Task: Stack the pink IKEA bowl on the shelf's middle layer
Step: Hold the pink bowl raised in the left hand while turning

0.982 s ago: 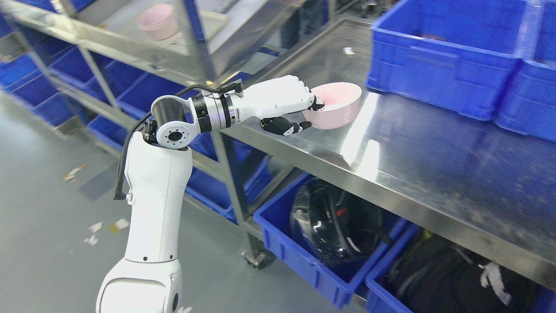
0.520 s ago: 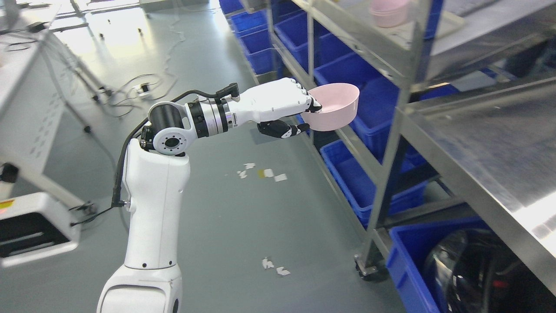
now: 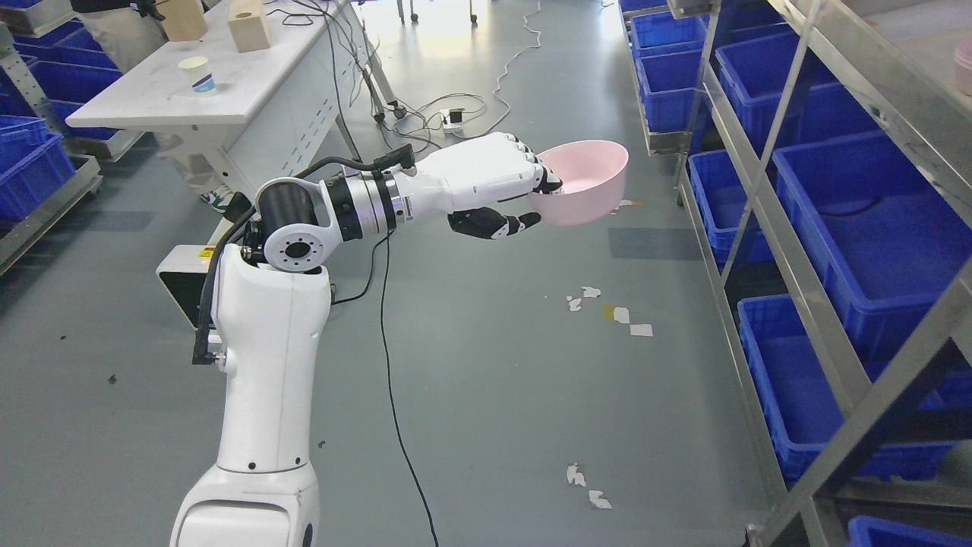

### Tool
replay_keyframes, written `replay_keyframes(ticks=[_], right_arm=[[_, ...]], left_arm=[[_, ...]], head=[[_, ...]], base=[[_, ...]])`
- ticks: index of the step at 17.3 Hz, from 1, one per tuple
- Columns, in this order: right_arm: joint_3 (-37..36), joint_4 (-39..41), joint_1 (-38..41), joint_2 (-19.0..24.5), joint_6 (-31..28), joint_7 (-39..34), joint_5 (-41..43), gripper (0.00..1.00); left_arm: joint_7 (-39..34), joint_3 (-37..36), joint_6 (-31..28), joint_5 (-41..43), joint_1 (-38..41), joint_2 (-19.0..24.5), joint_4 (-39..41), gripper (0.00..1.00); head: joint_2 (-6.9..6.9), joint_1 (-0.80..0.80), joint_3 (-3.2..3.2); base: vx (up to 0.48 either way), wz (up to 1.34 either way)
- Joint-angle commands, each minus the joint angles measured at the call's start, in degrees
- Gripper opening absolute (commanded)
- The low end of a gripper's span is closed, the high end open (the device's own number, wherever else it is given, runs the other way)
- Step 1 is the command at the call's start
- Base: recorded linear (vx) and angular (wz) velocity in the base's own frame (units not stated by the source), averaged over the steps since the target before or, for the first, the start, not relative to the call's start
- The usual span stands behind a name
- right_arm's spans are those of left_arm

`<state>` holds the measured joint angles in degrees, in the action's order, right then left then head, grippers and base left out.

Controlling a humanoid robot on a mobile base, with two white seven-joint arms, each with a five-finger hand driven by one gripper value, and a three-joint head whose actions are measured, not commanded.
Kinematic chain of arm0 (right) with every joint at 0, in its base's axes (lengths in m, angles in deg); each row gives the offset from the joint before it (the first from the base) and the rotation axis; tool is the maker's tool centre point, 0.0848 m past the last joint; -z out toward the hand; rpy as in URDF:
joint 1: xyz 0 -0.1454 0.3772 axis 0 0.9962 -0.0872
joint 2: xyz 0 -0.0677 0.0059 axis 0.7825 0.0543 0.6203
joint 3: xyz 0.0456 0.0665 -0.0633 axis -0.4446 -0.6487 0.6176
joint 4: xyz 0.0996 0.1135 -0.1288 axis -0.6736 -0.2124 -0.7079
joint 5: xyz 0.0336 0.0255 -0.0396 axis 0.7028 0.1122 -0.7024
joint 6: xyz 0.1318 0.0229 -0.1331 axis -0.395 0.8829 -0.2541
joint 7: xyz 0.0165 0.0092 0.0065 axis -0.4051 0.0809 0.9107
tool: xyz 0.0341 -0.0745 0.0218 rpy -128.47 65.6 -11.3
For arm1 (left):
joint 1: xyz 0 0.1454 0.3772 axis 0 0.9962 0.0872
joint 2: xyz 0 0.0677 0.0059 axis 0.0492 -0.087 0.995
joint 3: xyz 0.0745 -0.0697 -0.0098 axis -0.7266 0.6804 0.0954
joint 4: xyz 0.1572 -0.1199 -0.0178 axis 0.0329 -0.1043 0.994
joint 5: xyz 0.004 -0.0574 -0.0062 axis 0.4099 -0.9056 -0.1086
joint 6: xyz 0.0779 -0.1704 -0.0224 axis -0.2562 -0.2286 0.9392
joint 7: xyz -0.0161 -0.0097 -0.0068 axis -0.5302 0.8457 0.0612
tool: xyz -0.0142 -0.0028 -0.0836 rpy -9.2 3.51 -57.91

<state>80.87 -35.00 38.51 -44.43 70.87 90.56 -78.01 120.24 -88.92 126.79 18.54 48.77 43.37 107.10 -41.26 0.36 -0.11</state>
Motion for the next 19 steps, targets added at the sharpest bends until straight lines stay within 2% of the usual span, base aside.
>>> replay_keyframes(ticks=[1, 19], right_arm=[[0.00, 1.00, 0.17, -1.00, 0.04, -0.01, 0.00, 1.00], [0.00, 1.00, 0.17, -1.00, 0.04, -0.01, 0.00, 1.00]], left_arm=[[0.01, 0.54, 0.04, 0.08, 0.00, 0.95, 0.58, 0.00], [-0.08, 0.37, 0.04, 0.08, -0.35, 0.95, 0.49, 0.00]], head=[[0.00, 0.00, 0.00], [0.00, 0.00, 0.00]], base=[[0.172, 0.43], [0.342, 0.05]])
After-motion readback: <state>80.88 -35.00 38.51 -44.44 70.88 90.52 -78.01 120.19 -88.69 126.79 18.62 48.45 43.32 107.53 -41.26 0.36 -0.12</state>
